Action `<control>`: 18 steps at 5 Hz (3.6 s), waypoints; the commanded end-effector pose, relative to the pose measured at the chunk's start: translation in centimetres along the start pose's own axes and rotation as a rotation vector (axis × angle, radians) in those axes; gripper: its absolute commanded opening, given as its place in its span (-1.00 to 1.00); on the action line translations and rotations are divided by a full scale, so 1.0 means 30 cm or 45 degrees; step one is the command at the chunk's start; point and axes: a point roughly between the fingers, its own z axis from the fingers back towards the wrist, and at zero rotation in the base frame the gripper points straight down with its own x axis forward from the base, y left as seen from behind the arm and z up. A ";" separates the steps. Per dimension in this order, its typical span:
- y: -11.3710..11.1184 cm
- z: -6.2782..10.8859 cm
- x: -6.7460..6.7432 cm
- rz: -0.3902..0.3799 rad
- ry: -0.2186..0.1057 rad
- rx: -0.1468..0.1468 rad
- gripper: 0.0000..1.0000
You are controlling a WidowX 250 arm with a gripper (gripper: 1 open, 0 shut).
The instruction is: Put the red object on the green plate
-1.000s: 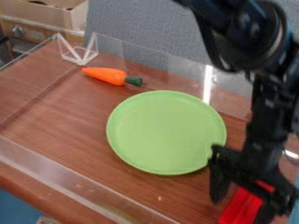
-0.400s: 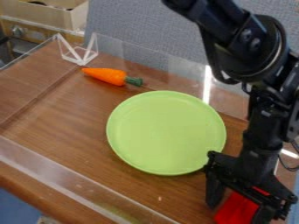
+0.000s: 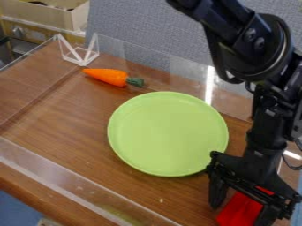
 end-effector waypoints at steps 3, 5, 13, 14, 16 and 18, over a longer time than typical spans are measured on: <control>-0.139 0.009 -0.002 -0.066 -0.054 -0.062 1.00; -0.164 -0.034 -0.039 -0.045 -0.046 -0.077 1.00; 0.046 0.315 -0.152 -0.068 -0.262 -0.140 -1.00; 0.159 0.388 -0.188 0.031 -0.321 -0.161 -1.00; 0.290 0.413 -0.157 0.241 -0.365 -0.169 -1.00; 0.237 0.498 -0.045 0.338 -0.373 -0.153 -1.00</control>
